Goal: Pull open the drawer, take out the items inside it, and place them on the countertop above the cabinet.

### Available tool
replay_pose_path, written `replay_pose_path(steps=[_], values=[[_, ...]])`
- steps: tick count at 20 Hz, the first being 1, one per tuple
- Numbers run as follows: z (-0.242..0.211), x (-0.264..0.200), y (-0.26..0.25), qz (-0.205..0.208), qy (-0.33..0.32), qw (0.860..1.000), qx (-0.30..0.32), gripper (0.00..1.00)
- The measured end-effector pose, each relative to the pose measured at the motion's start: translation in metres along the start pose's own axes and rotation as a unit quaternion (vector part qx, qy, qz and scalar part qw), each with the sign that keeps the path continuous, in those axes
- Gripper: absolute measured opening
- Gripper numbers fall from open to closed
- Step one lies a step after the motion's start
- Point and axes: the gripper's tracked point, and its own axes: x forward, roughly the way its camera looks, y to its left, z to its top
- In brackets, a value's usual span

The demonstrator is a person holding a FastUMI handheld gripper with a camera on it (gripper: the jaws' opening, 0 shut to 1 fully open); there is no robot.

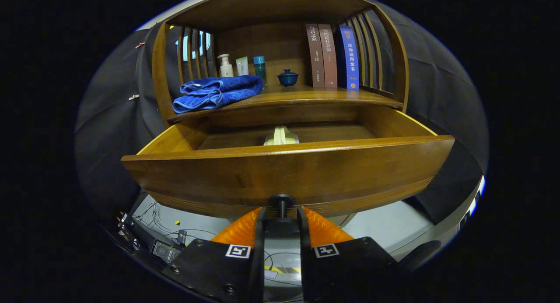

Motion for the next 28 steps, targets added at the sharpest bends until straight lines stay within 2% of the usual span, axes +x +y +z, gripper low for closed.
replay_pose_path(steps=[6,14,17,21,24,28], values=[[-0.021,-0.025,0.002,0.004,0.008,1.000,0.003,0.38],[-0.025,-0.029,0.002,0.011,0.011,1.000,0.013,0.39],[-0.015,-0.048,0.003,0.019,-0.002,1.000,0.024,0.52],[0.032,-0.080,0.003,0.017,-0.041,0.999,0.022,0.98],[0.073,-0.077,0.002,0.016,-0.036,0.999,0.030,0.99],[0.105,-0.036,0.007,0.014,0.016,1.000,0.020,0.99]])
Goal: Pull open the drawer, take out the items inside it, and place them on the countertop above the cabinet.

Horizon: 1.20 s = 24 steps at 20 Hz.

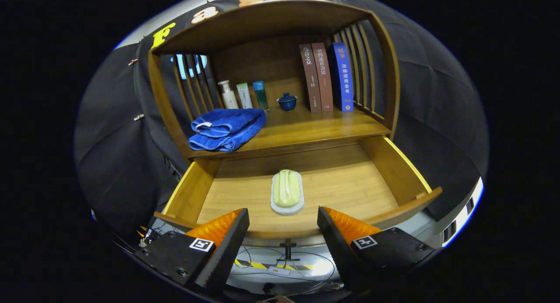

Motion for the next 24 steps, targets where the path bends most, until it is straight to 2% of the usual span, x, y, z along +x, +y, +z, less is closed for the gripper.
replay_pose_path(steps=[5,9,13,15,19,22,23,24], values=[[0.024,0.068,0.012,-0.001,0.071,0.997,-0.014,0.99],[0.016,0.121,0.008,-0.018,0.146,0.989,-0.015,0.99],[-0.002,0.150,0.004,-0.023,0.204,0.979,0.005,0.97],[0.001,0.154,0.003,-0.026,0.207,0.978,-0.001,0.96],[-0.006,0.161,-0.001,-0.032,0.237,0.971,-0.025,0.64],[0.002,0.161,0.001,-0.031,0.236,0.971,-0.035,0.37],[-0.009,0.167,0.002,-0.028,0.236,0.971,-0.038,0.29],[-0.006,0.164,0.003,-0.025,0.238,0.970,-0.038,0.28]])
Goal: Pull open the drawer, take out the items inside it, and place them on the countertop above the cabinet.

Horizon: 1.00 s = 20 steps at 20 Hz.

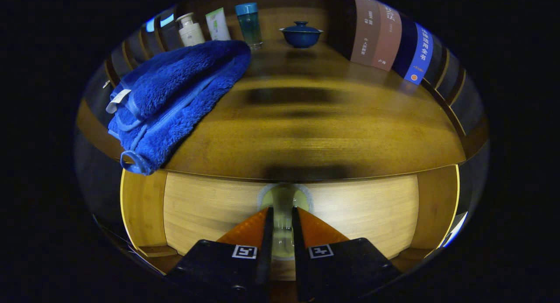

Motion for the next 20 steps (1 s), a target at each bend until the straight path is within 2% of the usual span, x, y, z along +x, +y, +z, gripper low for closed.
replay_pose_path(steps=[1,3,8,12,17,20], values=[[0.001,-0.006,-0.001,-0.001,0.001,1.000,0.003,0.28],[0.001,-0.001,-0.002,-0.001,-0.003,1.000,0.006,0.16],[-0.005,-0.016,-0.003,0.006,-0.010,1.000,0.011,0.15],[-0.007,-0.051,0.000,0.021,-0.040,0.999,0.016,0.15],[-0.006,-0.113,0.004,0.033,-0.115,0.993,0.015,0.15],[0.023,-0.151,0.004,0.044,-0.185,0.981,0.033,0.15]])
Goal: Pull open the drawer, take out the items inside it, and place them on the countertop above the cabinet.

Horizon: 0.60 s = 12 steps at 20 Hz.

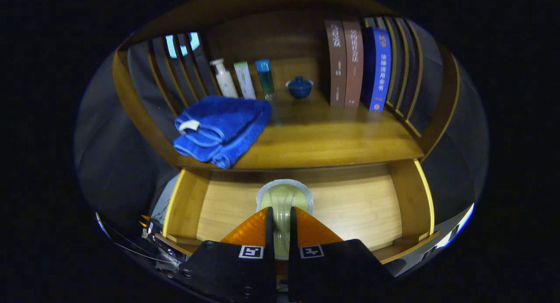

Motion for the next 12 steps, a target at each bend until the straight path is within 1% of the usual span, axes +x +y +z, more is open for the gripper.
replay_pose_path(steps=[2,4,8,12], values=[[0.027,-0.004,-0.003,-0.002,-0.041,0.999,0.013,0.15],[0.046,0.006,-0.007,-0.005,-0.054,0.998,0.022,0.15],[0.087,0.043,-0.011,-0.007,-0.052,0.998,0.030,0.15],[0.117,0.084,-0.010,-0.013,-0.042,0.999,0.014,0.15]])
